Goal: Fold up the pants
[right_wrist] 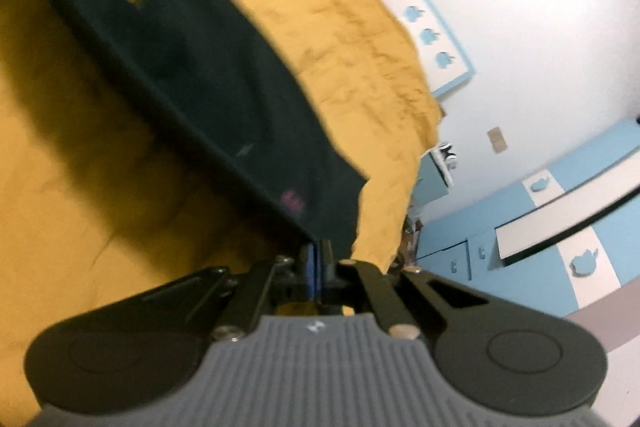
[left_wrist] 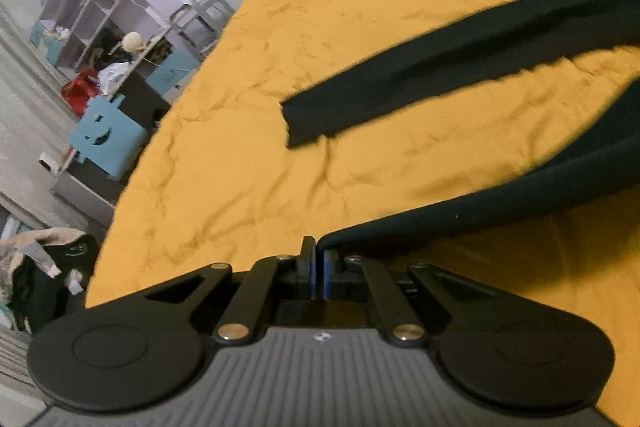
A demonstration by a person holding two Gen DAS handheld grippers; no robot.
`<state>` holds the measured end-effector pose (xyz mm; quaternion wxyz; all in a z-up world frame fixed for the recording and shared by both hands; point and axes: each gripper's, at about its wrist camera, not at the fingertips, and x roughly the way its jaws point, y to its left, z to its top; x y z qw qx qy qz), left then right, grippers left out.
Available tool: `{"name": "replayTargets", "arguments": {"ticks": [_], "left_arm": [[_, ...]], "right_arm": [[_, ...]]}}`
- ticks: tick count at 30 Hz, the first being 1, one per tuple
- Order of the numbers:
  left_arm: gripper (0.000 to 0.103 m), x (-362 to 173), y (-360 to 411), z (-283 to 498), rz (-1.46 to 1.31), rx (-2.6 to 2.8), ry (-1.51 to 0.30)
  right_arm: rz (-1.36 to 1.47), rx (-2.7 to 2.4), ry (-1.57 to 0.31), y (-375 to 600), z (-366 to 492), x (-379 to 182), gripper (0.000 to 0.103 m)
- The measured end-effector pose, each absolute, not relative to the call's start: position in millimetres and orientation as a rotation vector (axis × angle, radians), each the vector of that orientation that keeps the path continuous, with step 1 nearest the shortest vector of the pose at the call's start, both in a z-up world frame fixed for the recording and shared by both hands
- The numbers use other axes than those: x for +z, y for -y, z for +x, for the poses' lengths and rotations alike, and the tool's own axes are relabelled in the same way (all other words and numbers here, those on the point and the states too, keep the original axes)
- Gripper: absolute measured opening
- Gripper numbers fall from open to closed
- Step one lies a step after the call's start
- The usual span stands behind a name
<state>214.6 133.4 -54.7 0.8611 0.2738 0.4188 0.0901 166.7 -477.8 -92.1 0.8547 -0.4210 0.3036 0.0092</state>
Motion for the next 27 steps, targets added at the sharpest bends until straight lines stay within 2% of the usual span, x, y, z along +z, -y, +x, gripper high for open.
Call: {"name": "replayTargets", "arguments": {"ticks": [9, 19, 27], "left_arm": [[0.002, -41.3, -149.7, 337.4, 0.55, 0.289, -0.909], [0.0, -53.0, -157.0, 433.4, 0.525, 0.351, -0.916], [0.0, -76.9, -153.9, 478.5, 0.507, 0.386, -0.959]], "right_arm": [[-0.756, -0.065, -0.668, 469.3, 299.0, -64.3, 0.0], [-0.68, -0.137, -0.741, 475.0, 427.4, -92.2, 0.0], [-0.671, -0.169, -0.783, 470.2, 484.9, -119.0, 0.0]]}}
